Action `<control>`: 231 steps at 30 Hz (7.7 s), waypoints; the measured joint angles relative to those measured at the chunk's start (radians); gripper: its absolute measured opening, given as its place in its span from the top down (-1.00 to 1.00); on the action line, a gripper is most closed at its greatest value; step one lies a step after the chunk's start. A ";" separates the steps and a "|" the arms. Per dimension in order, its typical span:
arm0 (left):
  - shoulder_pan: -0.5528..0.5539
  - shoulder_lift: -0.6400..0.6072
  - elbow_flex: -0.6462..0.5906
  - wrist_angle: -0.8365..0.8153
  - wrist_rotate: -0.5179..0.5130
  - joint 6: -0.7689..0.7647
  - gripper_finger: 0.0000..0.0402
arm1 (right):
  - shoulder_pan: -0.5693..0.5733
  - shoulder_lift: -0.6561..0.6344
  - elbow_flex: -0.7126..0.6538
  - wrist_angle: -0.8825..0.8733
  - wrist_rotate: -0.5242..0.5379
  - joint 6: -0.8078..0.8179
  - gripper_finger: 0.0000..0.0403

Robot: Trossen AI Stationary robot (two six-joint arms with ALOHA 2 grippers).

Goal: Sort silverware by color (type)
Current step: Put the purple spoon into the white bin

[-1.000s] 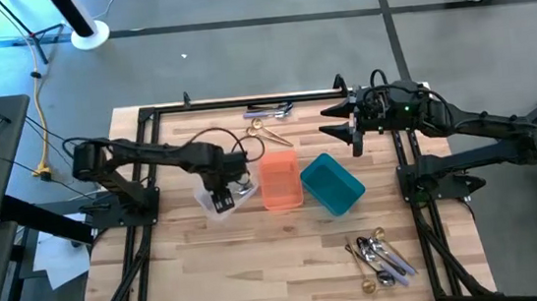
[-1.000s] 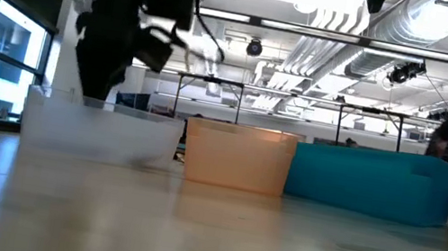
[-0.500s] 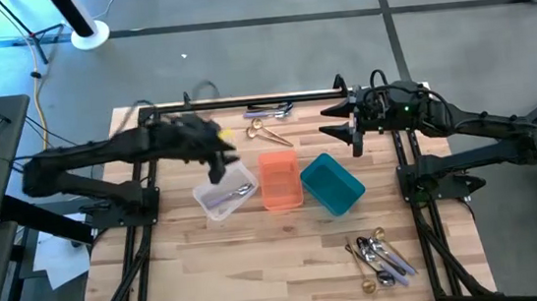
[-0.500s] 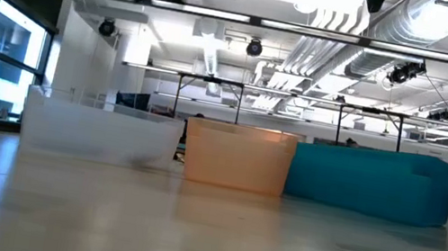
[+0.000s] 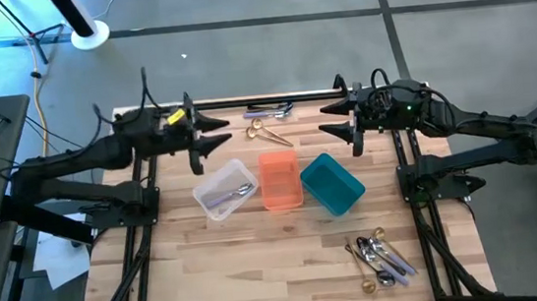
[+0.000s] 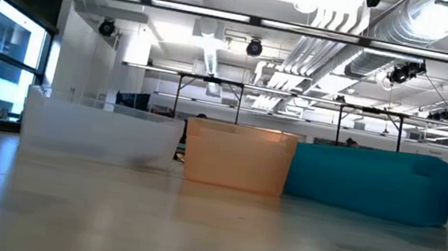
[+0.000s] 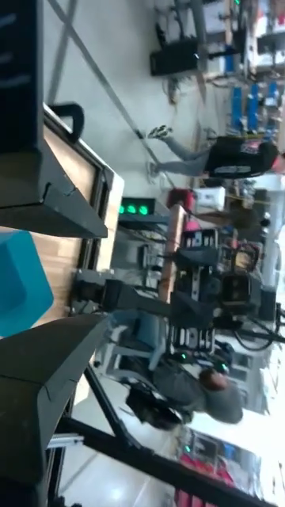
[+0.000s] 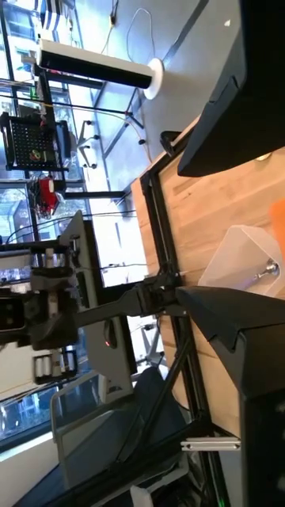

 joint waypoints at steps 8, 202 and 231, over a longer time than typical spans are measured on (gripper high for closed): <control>-0.011 0.013 -0.101 0.134 -0.002 0.077 0.21 | 0.000 0.000 0.000 0.000 0.000 -0.070 -0.10; 0.543 1.237 0.725 -0.947 0.074 0.603 1.00 | 0.000 0.092 0.000 -0.013 0.082 0.273 -0.10; 0.511 1.019 0.369 -0.826 0.124 0.519 1.00 | 0.000 0.092 0.000 -0.012 0.082 0.281 -0.10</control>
